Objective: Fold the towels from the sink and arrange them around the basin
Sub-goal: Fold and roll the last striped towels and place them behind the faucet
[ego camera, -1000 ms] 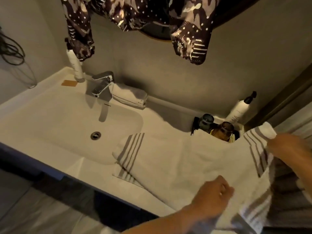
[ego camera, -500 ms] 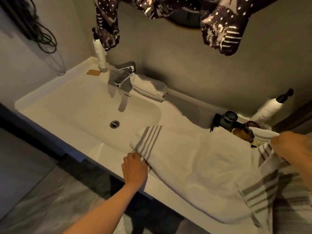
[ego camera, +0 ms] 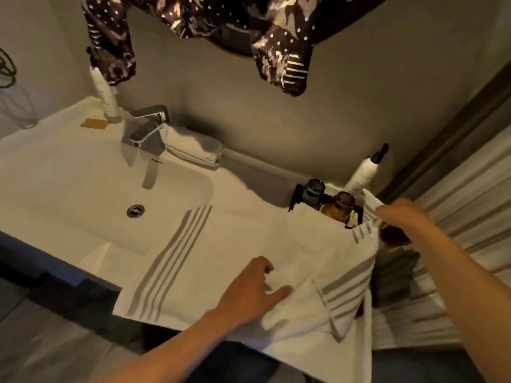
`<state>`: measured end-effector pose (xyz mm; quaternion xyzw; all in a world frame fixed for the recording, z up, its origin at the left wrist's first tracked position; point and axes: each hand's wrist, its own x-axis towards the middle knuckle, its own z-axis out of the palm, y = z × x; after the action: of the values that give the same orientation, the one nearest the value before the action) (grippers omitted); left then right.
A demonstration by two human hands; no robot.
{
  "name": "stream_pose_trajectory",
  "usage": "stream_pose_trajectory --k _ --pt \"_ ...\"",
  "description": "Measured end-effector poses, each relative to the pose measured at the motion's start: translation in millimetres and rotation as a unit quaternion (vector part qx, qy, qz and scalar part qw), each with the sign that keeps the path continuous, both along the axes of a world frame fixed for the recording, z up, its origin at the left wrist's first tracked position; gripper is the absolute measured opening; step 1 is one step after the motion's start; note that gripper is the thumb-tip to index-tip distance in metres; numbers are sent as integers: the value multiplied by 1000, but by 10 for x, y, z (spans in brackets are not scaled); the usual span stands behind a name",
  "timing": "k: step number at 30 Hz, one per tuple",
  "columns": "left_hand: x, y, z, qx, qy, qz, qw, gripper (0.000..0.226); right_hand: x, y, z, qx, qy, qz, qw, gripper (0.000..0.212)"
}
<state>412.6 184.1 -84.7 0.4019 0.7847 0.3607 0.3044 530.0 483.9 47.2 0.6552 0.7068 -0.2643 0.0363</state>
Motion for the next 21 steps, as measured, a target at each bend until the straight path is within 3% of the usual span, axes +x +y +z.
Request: stream_pose_trajectory --k 2,3,4,8,10,13,14,17,18,21 --pt "462 509 57 -6 -6 -89 996 95 37 -46 67 -72 64 -50 994 26" --pt "660 710 46 -4 9 -114 993 102 66 -52 101 -92 91 -66 989 24" --pt "820 853 20 -3 15 -123 992 99 100 -33 108 -108 111 -73 985 25" --pt "1093 1072 -122 65 -4 -50 997 41 294 4 249 -143 189 -111 965 27" --pt "1117 1117 -97 127 39 4 991 45 370 13 333 -156 216 -128 955 26" --pt "1096 1196 73 147 -3 42 988 83 408 4 444 -159 253 -138 944 27" --pt "1084 1238 119 148 9 40 988 79 407 0 474 -158 261 -139 942 27" --pt "1015 1296 218 165 122 26 978 30 350 -40 558 -118 249 -129 953 23" --pt "987 1306 237 171 132 18 976 24 343 -37 568 -100 247 -129 955 23" --pt "992 1273 331 198 41 -47 978 20 335 -39 567 15 186 -97 978 22"
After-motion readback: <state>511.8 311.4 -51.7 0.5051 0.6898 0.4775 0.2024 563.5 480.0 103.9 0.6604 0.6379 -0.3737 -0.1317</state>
